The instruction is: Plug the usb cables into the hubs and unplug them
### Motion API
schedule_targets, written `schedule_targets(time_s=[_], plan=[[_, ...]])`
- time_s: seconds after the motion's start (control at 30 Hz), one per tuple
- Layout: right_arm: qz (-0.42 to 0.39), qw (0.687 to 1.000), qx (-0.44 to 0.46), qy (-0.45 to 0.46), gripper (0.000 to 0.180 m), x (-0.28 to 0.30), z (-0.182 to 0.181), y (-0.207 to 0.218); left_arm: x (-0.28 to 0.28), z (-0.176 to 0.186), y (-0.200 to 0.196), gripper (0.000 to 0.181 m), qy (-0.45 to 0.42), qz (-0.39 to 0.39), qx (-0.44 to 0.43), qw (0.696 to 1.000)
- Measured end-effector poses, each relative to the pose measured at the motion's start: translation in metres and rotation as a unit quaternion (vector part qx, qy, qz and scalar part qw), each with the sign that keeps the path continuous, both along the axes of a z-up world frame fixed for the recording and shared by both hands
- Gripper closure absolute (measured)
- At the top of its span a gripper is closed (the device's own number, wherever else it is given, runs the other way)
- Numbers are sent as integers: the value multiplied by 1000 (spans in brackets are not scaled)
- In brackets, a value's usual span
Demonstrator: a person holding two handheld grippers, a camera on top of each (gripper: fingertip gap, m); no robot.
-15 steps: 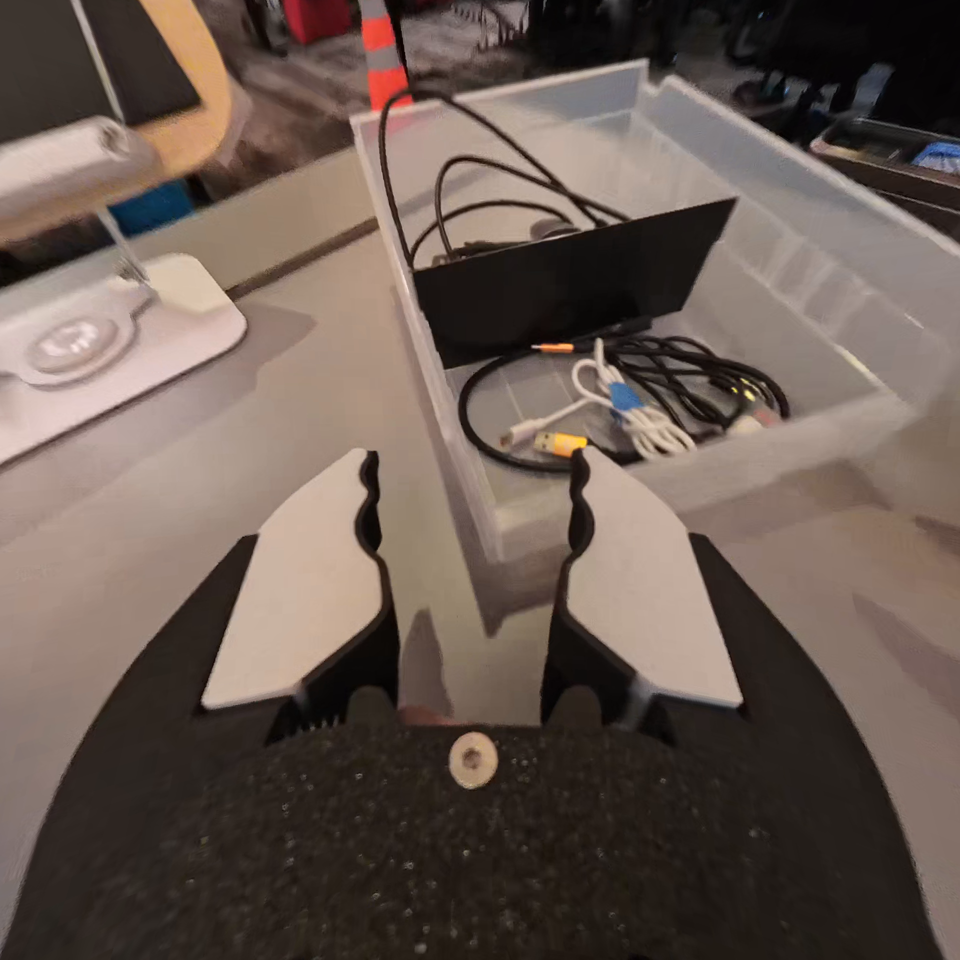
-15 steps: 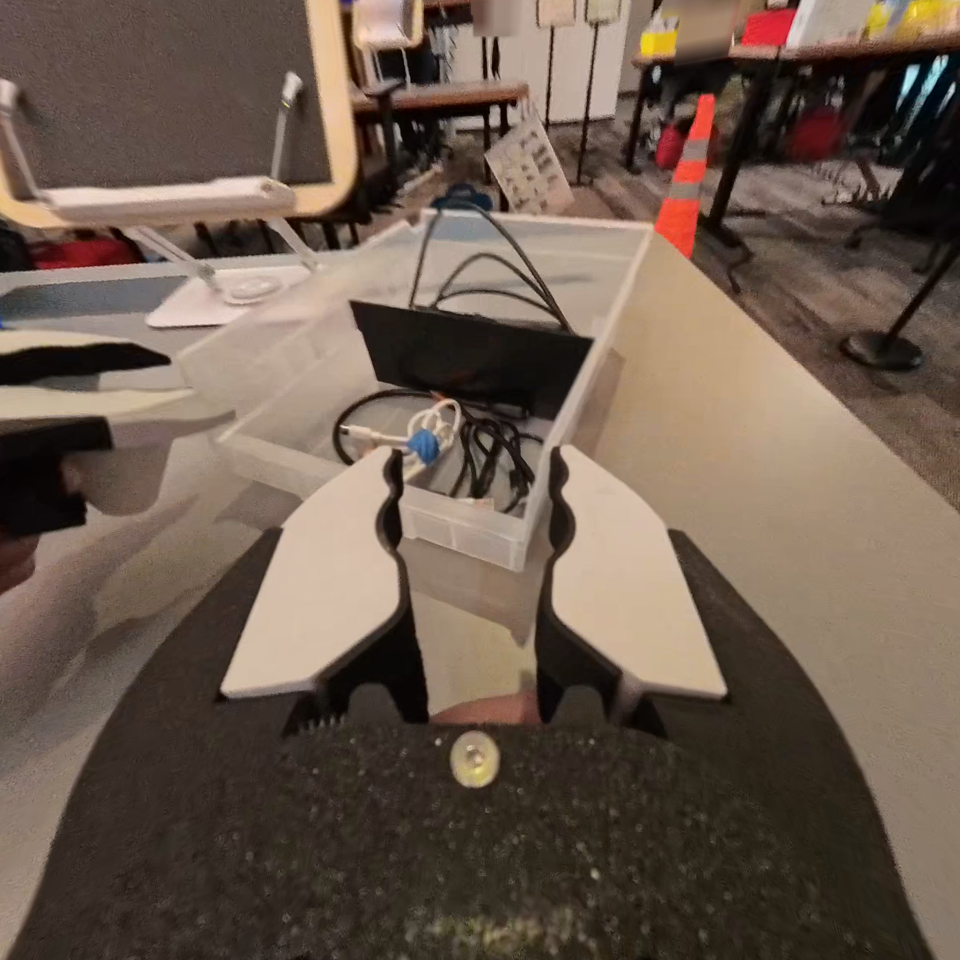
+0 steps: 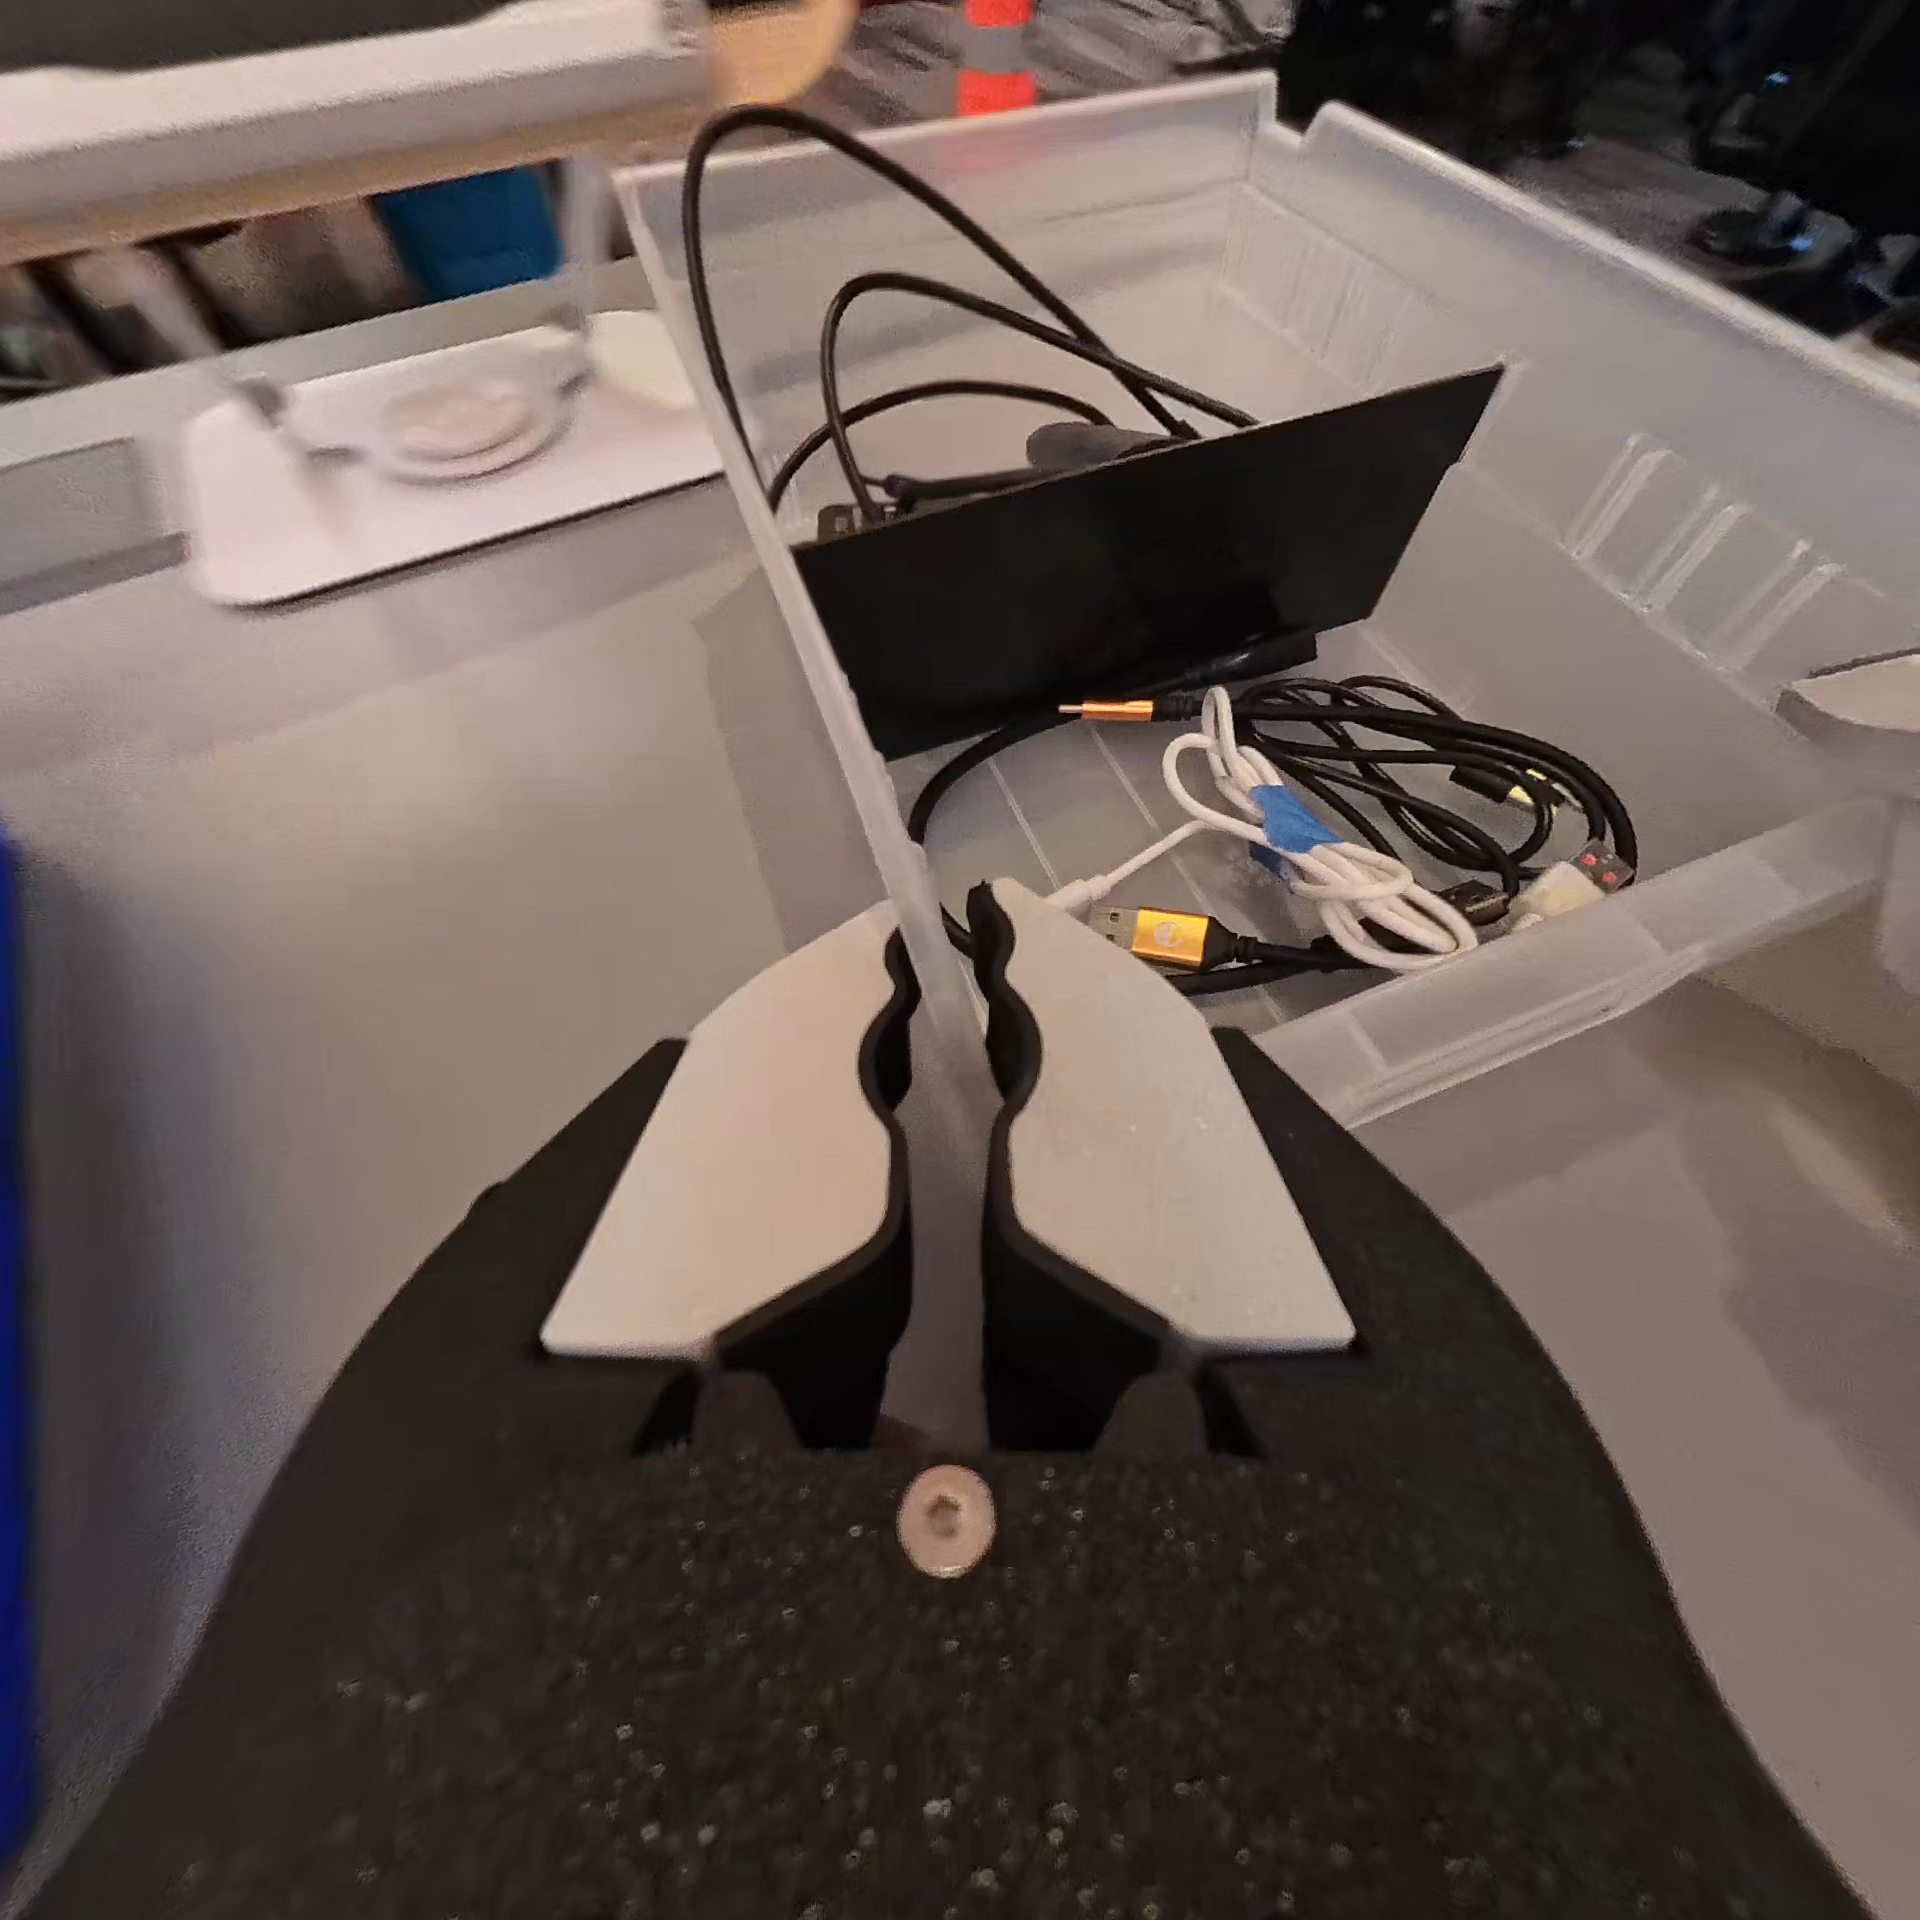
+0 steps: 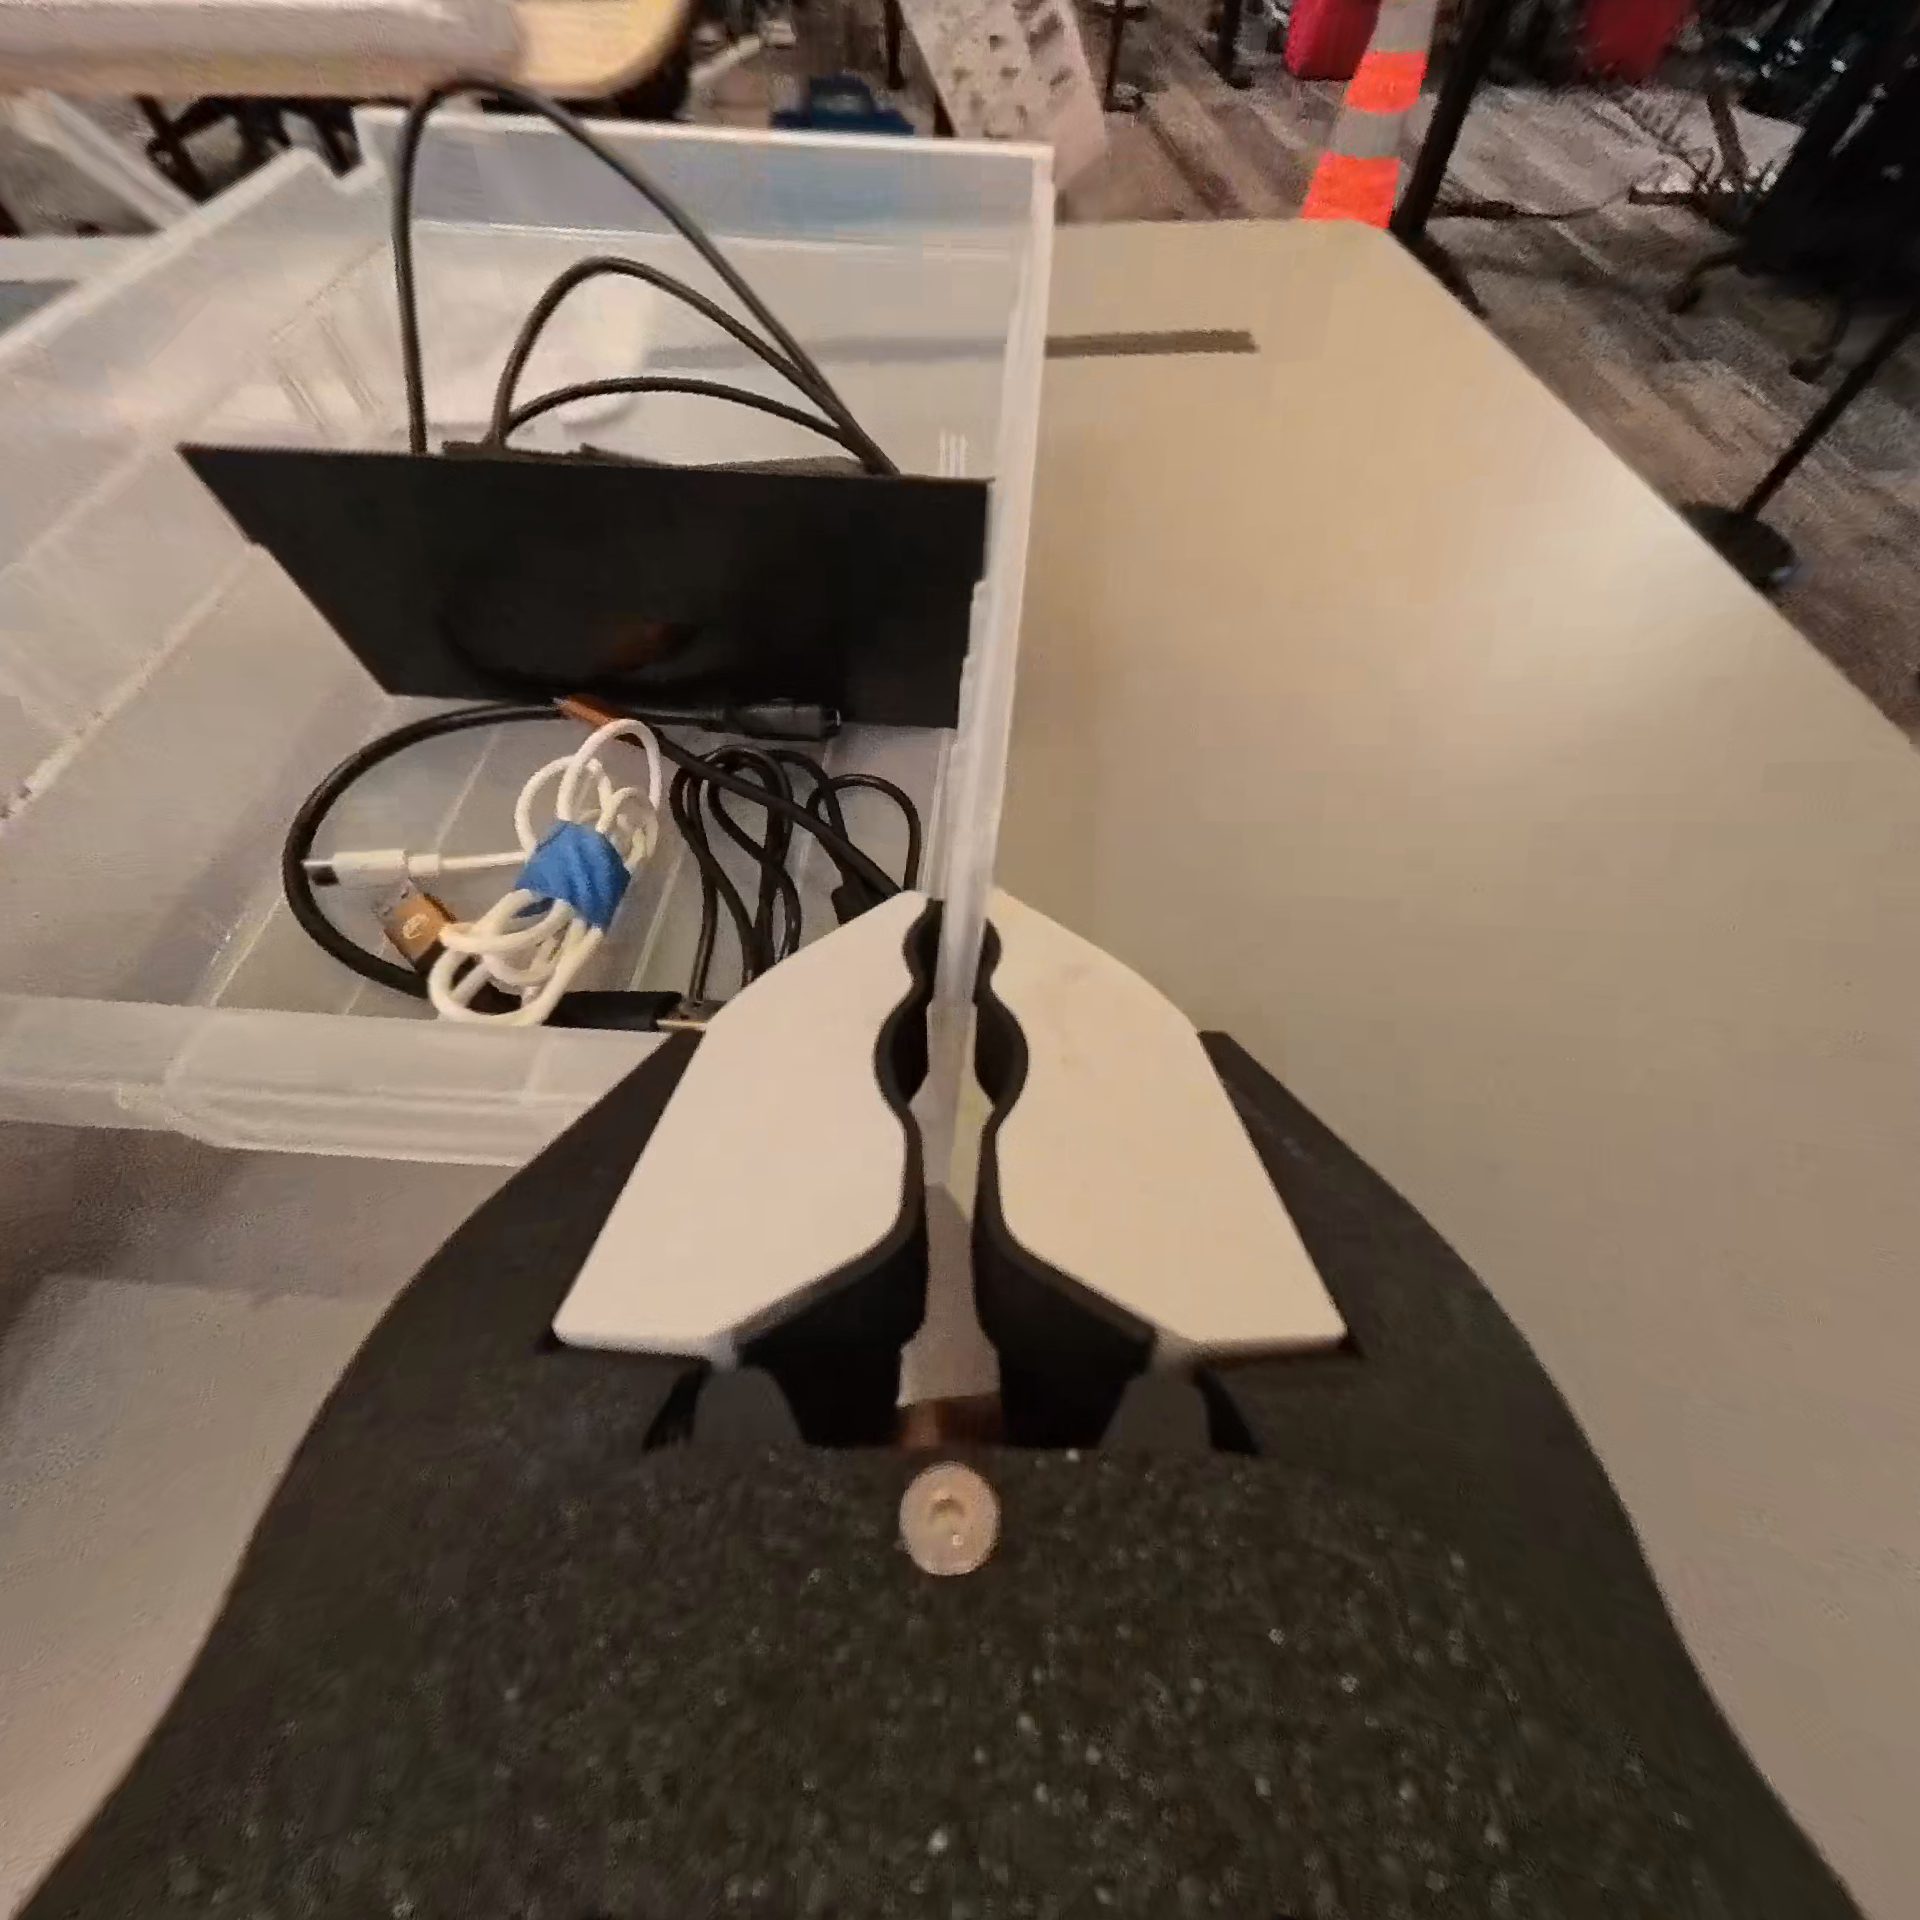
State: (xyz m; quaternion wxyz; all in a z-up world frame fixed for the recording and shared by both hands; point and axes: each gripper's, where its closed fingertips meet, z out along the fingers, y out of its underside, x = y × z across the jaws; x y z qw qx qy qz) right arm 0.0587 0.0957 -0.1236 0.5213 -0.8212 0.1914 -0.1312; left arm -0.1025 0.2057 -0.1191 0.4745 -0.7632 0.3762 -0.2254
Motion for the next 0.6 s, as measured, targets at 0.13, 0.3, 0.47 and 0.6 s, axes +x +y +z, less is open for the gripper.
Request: schedule_targets(time_s=[0.13, 0.3, 0.47, 0.6], plan=[[63, 998, 15, -9, 177, -62, 6, 37, -73, 9, 16, 173, 7, 72, 11, 997], [98, 995, -2, 7, 178, -100, -7, 73, -113, -6, 34, 170, 25, 91, -3, 995], [132, 991, 4, 12, 173, -103, -9, 72, -124, 17, 9, 149, -45, 58, -18, 997], [201, 976, 50, -75, 147, -116, 32, 47, -203, 51, -6, 134, -109, 92, -28, 989]])
